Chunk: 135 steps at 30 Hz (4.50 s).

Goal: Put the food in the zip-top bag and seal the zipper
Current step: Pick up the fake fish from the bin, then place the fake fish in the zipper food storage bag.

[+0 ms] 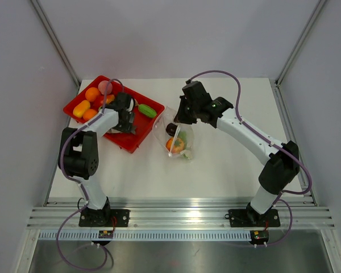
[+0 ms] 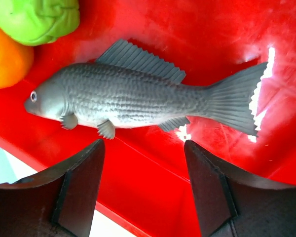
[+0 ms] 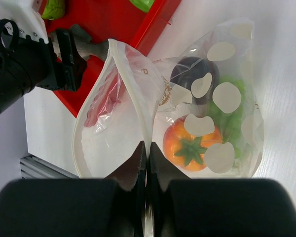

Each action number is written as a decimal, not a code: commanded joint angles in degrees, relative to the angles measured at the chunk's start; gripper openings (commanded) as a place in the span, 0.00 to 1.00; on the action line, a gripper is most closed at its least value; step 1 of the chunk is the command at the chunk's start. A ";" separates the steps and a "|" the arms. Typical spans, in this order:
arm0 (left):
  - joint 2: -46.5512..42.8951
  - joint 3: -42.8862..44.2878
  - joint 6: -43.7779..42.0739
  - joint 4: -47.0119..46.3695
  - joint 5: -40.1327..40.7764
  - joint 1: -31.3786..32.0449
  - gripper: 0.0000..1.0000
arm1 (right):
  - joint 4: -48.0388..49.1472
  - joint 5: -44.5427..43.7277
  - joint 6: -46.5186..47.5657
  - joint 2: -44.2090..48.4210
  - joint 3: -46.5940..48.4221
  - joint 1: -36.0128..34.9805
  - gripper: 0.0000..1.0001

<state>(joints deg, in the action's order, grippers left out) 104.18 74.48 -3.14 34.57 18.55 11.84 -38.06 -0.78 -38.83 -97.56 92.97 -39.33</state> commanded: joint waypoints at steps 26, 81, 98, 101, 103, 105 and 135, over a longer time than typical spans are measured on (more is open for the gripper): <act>8.13 -0.39 -14.79 -13.99 13.42 5.04 0.73 | 1.68 0.51 1.56 -2.28 3.18 -0.48 0.09; -32.72 19.50 33.00 -2.45 -56.20 6.00 0.00 | 0.01 -1.86 0.60 0.79 2.22 -0.31 0.11; -34.66 -5.83 43.21 -25.68 -57.84 7.76 0.00 | 2.03 3.58 -2.30 3.33 2.22 -0.22 0.11; -34.13 -7.50 43.92 -27.53 -57.31 8.38 0.00 | 3.08 4.90 -3.27 3.86 1.78 -0.31 0.11; -33.52 -7.59 43.57 -27.62 -56.25 8.99 0.00 | 3.79 5.78 -3.62 3.87 1.52 -0.22 0.11; -32.55 -8.29 43.83 -28.67 -55.64 9.43 0.00 | 4.40 6.66 -4.23 3.87 1.34 -0.22 0.11; -28.07 -22.61 58.75 -43.17 -41.22 12.95 0.00 | 9.06 6.23 -8.81 5.80 -2.35 -0.22 0.11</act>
<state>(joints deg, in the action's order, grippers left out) 77.80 53.87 50.33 -2.63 -26.81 23.68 -33.63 3.97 -45.91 -94.08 90.11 -38.85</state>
